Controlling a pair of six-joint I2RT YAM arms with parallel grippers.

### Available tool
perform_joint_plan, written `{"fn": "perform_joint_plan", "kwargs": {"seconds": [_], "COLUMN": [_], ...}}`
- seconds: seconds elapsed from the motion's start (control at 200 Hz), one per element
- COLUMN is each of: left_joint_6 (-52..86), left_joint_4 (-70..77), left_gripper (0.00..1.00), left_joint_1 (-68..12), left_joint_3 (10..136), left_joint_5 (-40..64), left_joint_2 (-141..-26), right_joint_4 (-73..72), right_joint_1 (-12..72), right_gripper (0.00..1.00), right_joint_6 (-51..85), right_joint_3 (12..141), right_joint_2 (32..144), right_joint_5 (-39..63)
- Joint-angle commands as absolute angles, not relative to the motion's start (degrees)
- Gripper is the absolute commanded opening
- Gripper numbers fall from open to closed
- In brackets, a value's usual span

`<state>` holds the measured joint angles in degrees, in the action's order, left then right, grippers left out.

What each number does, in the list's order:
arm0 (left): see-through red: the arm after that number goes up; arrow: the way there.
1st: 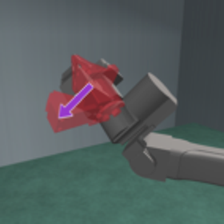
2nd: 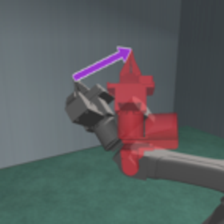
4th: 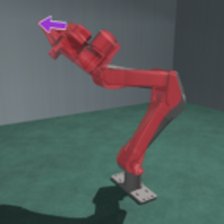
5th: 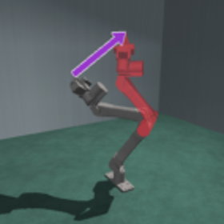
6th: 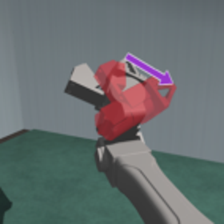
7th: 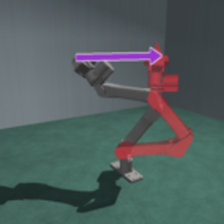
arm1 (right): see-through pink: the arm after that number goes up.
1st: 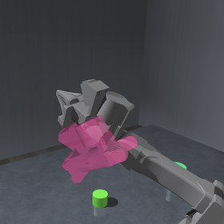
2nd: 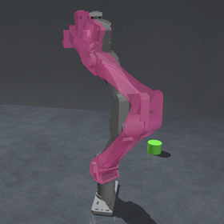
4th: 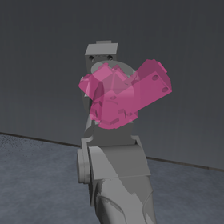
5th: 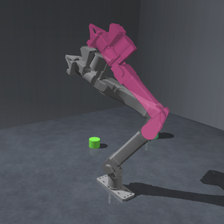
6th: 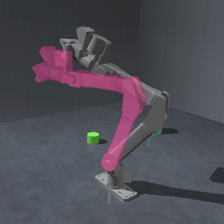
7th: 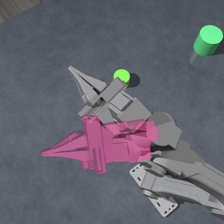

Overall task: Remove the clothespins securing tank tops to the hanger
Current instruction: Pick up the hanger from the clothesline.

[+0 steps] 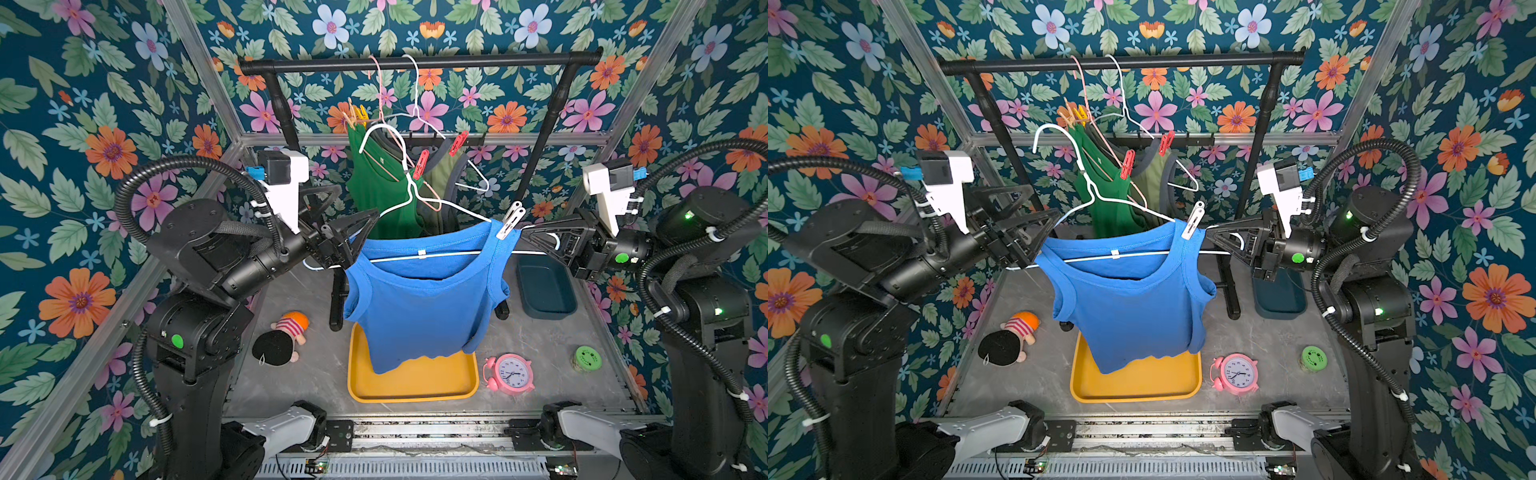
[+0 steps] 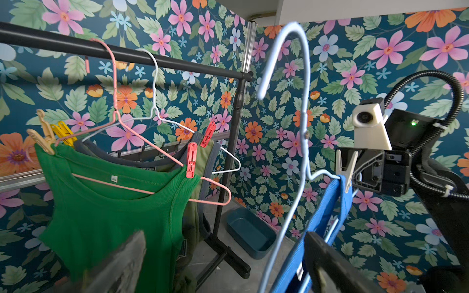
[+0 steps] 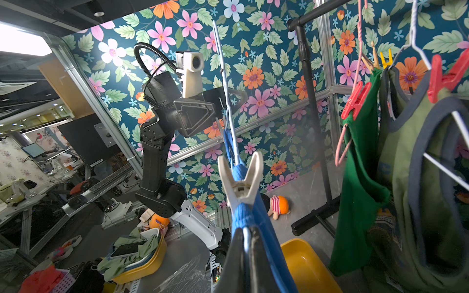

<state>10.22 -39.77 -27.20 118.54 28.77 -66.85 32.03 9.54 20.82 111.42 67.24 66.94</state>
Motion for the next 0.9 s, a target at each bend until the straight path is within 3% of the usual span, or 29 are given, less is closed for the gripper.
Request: {"fn": "perform_joint_plan", "kwargs": {"seconds": [0.0, 0.225, 0.525, 0.895], "left_joint_6": [10.34, 12.95, 16.7, 19.18], "left_joint_4": [-35.2, -28.72, -26.63, -21.57], "left_gripper": [1.0, 1.0, 1.0, 0.98], "left_joint_1": [-27.16, -27.16, -27.14, -27.08], "left_joint_3": [117.84, 118.38, 121.23, 117.29], "left_joint_5": [32.96, 40.6, 42.14, 43.84], "left_joint_2": [-66.83, -67.21, -72.92, -70.53], "right_joint_4": [25.43, 25.2, 13.88, 0.17], "right_joint_1": [9.61, 9.63, 9.62, 9.74], "right_gripper": [0.0, 0.0, 0.0, 0.0], "right_joint_6": [22.3, 21.8, 28.49, 38.53], "right_joint_3": [110.53, 109.31, 103.53, 103.1], "right_joint_2": [67.23, 68.03, 66.39, 69.93], "right_joint_5": [70.16, 71.65, 74.7, 77.74]}}
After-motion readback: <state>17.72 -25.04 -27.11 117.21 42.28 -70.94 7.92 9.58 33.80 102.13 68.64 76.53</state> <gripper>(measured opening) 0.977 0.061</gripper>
